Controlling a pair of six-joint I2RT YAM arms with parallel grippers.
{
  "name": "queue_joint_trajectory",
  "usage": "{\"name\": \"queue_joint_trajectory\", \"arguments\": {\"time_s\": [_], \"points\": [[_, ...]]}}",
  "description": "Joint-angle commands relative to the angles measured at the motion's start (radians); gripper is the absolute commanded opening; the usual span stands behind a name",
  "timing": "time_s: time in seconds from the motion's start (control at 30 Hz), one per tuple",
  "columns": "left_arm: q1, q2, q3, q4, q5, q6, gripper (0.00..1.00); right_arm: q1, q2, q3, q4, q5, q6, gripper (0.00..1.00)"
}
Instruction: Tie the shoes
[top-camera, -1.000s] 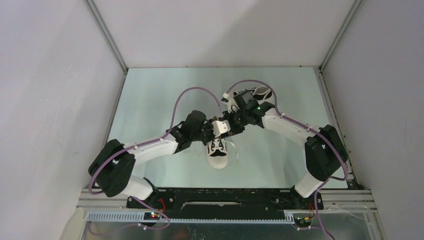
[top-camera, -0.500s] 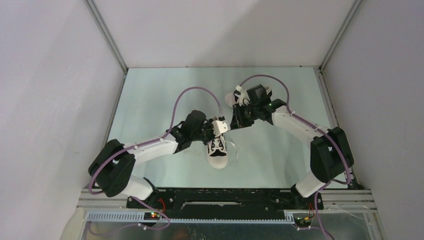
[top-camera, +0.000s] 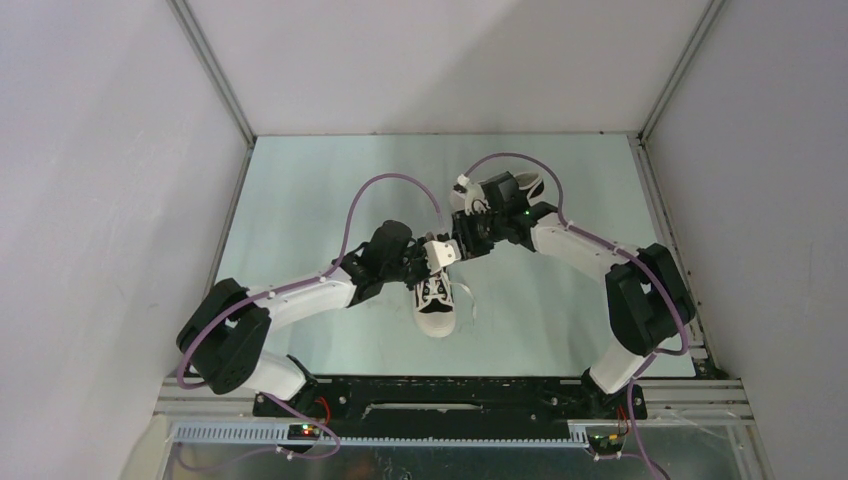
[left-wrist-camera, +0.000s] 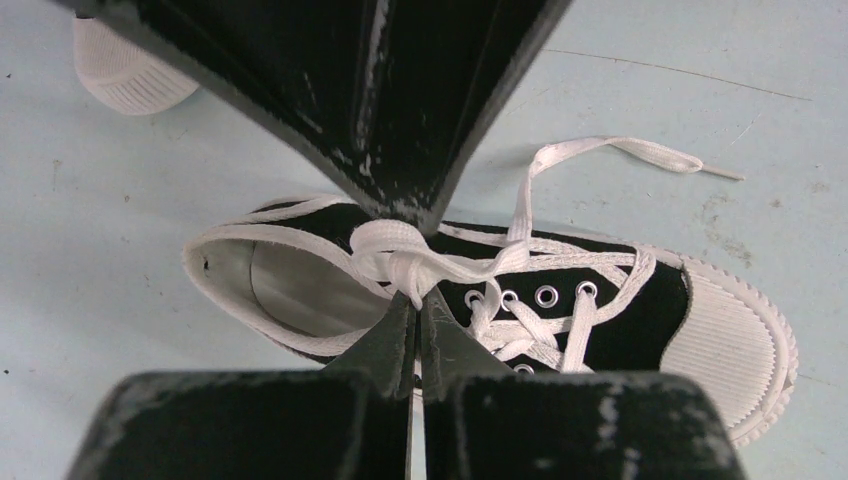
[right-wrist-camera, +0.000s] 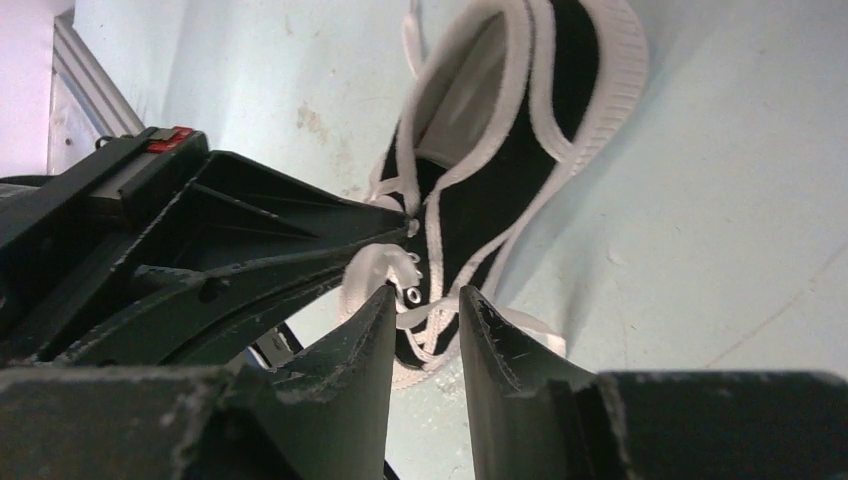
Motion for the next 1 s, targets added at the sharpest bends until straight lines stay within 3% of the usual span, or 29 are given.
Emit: {"name": "queue_joint_trajectory", "arguments": {"time_s": [0.0, 0.97], "points": [[0.007, -0.026, -0.003, 0.022, 0.017, -0.01, 0.0, 0.023, 0.001, 0.003, 0.066, -0.05, -0.014, 0.33], [0.008, -0.015, 0.006, 0.019, 0.035, -0.009, 0.0, 0.042, 0.01, 0.003, 0.074, -0.079, -0.07, 0.36]]}}
